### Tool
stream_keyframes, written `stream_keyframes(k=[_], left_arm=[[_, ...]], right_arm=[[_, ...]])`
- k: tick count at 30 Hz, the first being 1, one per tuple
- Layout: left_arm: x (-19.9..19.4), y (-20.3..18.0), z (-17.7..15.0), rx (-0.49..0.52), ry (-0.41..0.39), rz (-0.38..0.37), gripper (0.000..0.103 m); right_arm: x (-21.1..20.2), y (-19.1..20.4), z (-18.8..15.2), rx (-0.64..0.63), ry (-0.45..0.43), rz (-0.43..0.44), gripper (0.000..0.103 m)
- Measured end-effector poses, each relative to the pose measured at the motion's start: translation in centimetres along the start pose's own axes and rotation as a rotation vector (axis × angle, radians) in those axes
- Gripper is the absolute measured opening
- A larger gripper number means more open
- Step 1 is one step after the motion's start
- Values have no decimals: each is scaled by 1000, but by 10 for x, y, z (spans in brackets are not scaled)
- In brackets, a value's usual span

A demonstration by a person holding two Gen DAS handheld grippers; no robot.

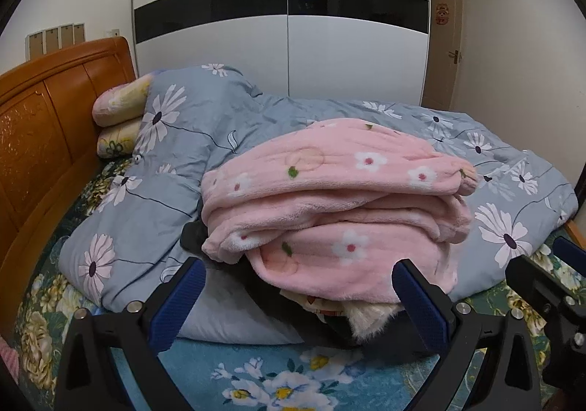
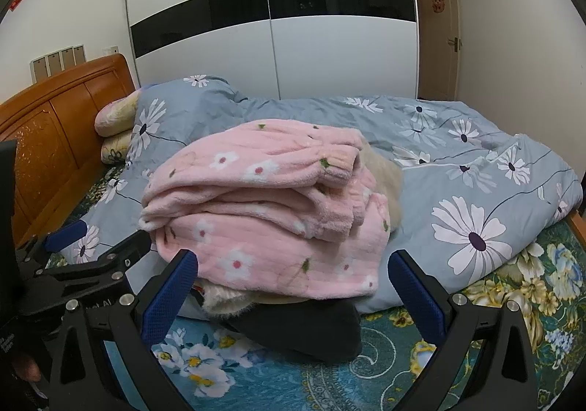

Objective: Fold clothes
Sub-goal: 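Approach the pink fleece garment on the clothes pile with both grippers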

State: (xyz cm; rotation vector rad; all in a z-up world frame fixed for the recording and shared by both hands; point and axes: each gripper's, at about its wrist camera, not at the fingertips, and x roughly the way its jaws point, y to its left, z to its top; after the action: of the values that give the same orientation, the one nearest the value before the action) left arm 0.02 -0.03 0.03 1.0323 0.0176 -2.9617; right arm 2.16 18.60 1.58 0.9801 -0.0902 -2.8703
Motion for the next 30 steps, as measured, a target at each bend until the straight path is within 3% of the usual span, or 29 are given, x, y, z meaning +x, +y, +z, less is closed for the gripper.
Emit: stream_keyframes(k=[8,19,24,30], left_arm=[[-18,10,3,-64,4,-14,103],[-49,20,2,-42,-98,66,103],[-59,28,2,-68,-104,34,103],[-67,41,2,-118,-106,-9,103]], right_arm=[[-16,11,2,-5,-25,44,103],[-43,35,14,-101,-92,36,103],[-57,36,15,-100,-149,60,103],[-62,40,15,-85,-135,73,103]])
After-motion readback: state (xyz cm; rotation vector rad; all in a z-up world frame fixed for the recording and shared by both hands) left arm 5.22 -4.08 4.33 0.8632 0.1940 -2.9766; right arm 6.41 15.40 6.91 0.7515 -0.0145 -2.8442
